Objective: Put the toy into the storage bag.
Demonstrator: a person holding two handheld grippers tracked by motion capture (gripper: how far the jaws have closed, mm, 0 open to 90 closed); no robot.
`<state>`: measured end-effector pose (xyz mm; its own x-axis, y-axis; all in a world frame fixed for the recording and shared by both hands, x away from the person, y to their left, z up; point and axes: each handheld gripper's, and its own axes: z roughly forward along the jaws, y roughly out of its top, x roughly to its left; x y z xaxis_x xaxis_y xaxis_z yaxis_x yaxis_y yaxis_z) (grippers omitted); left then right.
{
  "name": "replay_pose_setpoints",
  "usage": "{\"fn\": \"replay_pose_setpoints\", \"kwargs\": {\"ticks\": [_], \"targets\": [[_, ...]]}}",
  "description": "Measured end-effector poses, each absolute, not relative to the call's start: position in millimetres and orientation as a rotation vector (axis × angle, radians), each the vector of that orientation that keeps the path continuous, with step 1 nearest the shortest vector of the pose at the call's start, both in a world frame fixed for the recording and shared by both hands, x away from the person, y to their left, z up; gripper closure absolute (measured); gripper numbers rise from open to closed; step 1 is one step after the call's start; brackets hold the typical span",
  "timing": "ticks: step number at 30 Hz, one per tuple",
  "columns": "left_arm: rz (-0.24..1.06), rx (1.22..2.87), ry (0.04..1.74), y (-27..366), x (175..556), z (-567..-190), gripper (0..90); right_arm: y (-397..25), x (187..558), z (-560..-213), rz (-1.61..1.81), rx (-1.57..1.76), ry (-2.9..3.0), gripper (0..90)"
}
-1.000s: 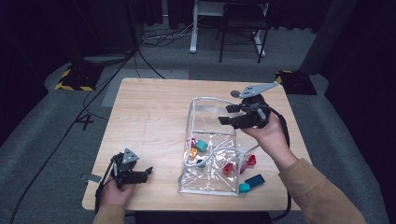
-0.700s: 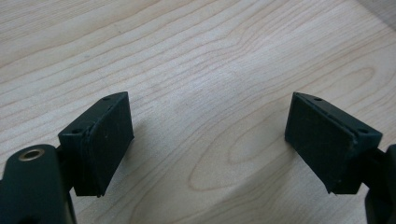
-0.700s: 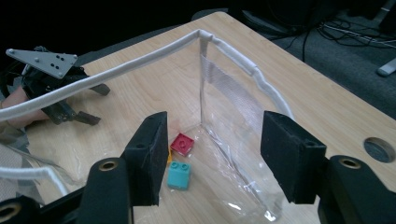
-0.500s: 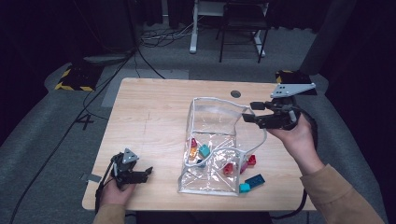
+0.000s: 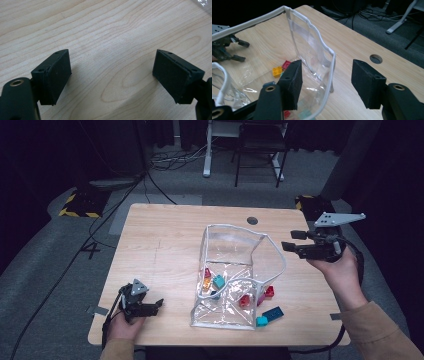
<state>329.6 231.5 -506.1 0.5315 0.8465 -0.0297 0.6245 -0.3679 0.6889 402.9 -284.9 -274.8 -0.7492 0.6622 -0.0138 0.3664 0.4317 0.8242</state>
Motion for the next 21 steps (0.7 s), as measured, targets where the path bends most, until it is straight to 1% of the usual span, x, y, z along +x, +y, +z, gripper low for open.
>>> {"fn": "replay_pose_setpoints", "kwargs": {"ticks": [8,15,21], "targets": [[0.437,2.118,1.186,231.5,329.6,-506.0,15.6,-305.3,403.8,-291.3,1.203,0.954,2.332,42.3],[0.437,2.118,1.186,231.5,329.6,-506.0,15.6,-319.4,405.2,-317.3,1.163,1.016,2.332,41.8],[0.438,2.117,1.186,231.5,329.6,-506.1,15.6,-322.9,403.2,-343.1,1.124,1.035,2.345,41.8]]}}
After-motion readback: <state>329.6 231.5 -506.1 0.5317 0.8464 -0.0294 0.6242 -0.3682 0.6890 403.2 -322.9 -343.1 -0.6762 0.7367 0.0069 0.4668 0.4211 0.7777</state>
